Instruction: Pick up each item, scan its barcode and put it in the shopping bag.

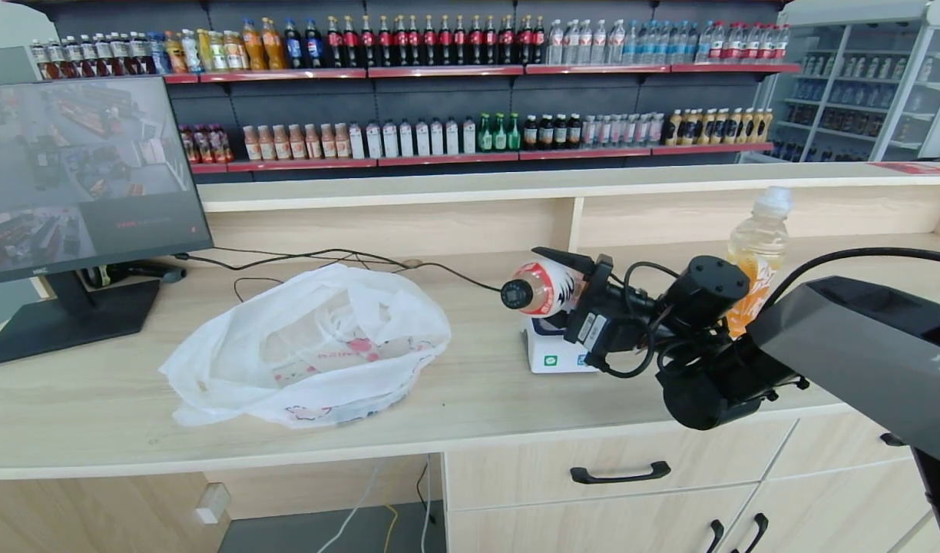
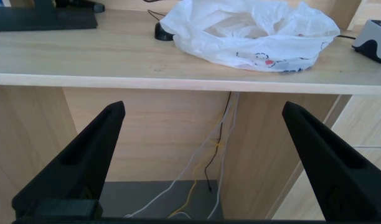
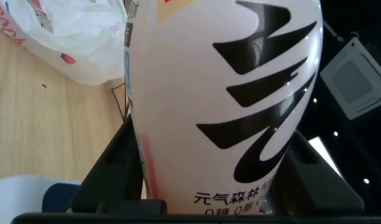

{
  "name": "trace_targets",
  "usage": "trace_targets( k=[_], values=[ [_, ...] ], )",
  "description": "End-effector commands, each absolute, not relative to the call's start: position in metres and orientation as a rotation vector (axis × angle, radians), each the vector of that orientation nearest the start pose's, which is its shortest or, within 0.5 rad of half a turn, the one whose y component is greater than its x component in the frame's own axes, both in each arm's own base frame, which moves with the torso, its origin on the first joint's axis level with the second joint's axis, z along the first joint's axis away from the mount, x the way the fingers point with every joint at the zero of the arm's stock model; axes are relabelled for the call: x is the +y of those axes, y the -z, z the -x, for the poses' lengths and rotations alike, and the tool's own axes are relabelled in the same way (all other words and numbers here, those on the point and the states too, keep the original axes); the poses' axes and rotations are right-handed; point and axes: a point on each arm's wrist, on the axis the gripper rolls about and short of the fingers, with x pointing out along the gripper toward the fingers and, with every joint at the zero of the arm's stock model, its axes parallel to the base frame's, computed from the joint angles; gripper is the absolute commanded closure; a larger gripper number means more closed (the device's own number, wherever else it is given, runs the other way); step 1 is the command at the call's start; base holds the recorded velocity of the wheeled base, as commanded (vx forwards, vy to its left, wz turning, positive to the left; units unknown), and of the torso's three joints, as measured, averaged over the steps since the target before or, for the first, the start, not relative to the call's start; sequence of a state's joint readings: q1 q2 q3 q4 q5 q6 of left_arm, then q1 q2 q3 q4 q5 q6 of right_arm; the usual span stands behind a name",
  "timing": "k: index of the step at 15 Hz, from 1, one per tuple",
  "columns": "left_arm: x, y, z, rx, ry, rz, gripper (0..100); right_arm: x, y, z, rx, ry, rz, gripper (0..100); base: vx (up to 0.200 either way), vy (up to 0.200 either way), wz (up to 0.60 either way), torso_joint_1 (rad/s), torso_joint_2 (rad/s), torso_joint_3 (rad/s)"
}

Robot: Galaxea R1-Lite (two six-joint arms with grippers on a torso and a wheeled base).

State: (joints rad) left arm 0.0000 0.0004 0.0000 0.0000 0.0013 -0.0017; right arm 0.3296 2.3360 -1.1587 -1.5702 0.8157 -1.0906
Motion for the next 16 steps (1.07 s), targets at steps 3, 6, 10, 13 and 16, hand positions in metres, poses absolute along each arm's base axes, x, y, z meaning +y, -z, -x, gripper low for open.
trace_targets(
  k=[3,6,10,13,16],
  values=[
    [0.0,-0.075,0.023,0.0,-0.002,0.0,0,0.154,-0.112,-0.408,-0.971,-0.807,1.055,100,0.0,0.0,0.0,0.0,0.0,0.0],
    [0.0,-0.075,0.023,0.0,-0.002,0.0,0,0.154,-0.108,-0.409,-0.964,-0.812,1.056,100,0.0,0.0,0.0,0.0,0.0,0.0],
    [0.0,-0.075,0.023,0.0,-0.002,0.0,0,0.154,-0.103,-0.41,-0.958,-0.82,1.06,100,0.0,0.0,0.0,0.0,0.0,0.0],
    [0.0,-0.075,0.023,0.0,-0.002,0.0,0,0.153,-0.103,-0.41,-0.955,-0.816,1.061,100,0.0,0.0,0.0,0.0,0.0,0.0],
    [0.0,-0.075,0.023,0.0,-0.002,0.0,0,0.153,-0.104,-0.41,-0.957,-0.815,1.06,100,0.0,0.0,0.0,0.0,0.0,0.0]
  ],
)
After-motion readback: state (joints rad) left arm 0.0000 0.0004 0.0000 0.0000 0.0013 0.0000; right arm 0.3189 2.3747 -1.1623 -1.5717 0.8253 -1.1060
